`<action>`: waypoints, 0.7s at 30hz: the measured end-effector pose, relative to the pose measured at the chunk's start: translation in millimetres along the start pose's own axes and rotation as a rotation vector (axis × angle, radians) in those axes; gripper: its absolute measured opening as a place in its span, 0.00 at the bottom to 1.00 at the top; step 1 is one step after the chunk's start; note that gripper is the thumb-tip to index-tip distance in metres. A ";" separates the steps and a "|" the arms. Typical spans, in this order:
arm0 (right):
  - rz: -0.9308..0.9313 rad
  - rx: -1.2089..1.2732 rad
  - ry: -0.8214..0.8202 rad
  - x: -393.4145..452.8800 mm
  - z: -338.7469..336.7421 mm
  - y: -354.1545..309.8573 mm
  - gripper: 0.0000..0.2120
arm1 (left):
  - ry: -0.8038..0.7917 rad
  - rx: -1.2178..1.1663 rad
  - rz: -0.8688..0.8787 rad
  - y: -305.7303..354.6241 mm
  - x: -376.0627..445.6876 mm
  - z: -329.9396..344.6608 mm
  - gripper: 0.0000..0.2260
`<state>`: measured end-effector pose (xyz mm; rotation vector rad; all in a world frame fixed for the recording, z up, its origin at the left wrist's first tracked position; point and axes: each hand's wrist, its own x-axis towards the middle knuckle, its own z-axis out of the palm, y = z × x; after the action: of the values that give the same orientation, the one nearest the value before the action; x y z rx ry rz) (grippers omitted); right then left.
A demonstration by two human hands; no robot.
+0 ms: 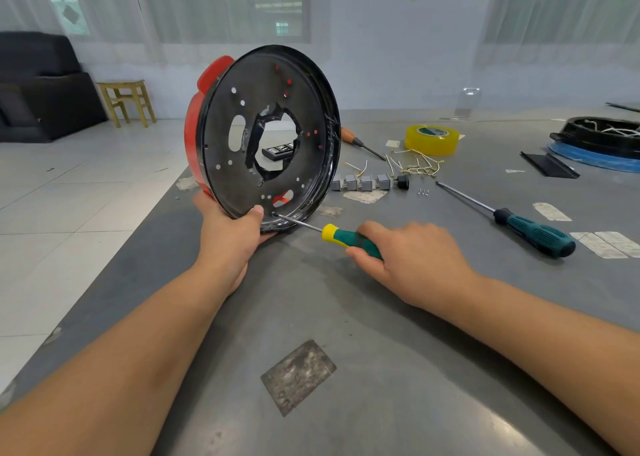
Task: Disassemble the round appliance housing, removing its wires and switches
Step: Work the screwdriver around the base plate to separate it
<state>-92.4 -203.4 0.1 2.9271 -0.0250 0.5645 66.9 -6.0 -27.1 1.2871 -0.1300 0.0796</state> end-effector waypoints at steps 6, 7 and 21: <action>-0.265 -0.222 0.509 10.2 -12.8 11.6 0.08 | -0.013 0.016 -0.031 1.5 -2.9 1.1 0.22; -0.275 -0.219 0.552 12.4 -13.4 10.9 0.10 | -0.021 0.020 -0.029 1.6 -4.2 1.4 0.22; 0.289 1.274 0.212 9.5 -10.9 -6.8 0.14 | 0.045 -0.001 -0.070 -0.5 3.1 -0.8 0.20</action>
<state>-87.2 -194.8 12.6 4.0708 -0.0925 1.3290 70.0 -5.5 -27.4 1.2865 -0.0460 0.0482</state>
